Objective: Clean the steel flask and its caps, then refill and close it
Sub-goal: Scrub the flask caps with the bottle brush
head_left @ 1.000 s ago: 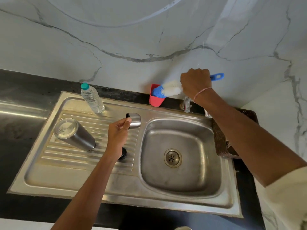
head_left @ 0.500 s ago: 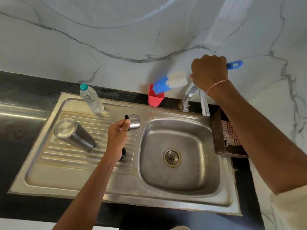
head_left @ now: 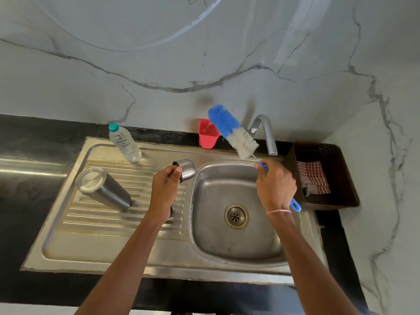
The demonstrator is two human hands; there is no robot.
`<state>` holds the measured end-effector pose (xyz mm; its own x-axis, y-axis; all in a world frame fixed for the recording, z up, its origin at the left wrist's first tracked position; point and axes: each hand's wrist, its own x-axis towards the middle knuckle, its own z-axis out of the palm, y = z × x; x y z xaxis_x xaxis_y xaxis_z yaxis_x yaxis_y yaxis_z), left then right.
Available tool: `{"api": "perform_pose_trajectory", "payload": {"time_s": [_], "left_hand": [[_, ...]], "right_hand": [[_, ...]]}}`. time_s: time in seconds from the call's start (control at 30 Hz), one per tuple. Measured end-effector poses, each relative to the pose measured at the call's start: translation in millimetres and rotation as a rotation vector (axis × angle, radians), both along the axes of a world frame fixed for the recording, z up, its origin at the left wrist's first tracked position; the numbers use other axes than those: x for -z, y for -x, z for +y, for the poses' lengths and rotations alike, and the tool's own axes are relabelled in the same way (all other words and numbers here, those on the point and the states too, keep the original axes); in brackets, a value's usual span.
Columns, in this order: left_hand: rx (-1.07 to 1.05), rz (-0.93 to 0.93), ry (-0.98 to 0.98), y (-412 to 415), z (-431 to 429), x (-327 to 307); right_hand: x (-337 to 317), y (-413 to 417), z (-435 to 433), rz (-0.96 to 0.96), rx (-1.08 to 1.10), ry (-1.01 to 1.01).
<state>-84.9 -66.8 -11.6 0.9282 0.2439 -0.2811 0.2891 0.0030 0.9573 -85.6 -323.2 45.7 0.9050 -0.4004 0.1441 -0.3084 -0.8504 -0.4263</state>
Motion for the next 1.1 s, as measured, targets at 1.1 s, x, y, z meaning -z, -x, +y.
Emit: {"api": "perform_pose_trajectory", "payload": {"time_s": [1.1], "left_hand": [[0.158, -0.026, 0.071, 0, -77, -3]], "right_hand": [[69, 157, -21, 0.117, -0.106, -0.412]]}}
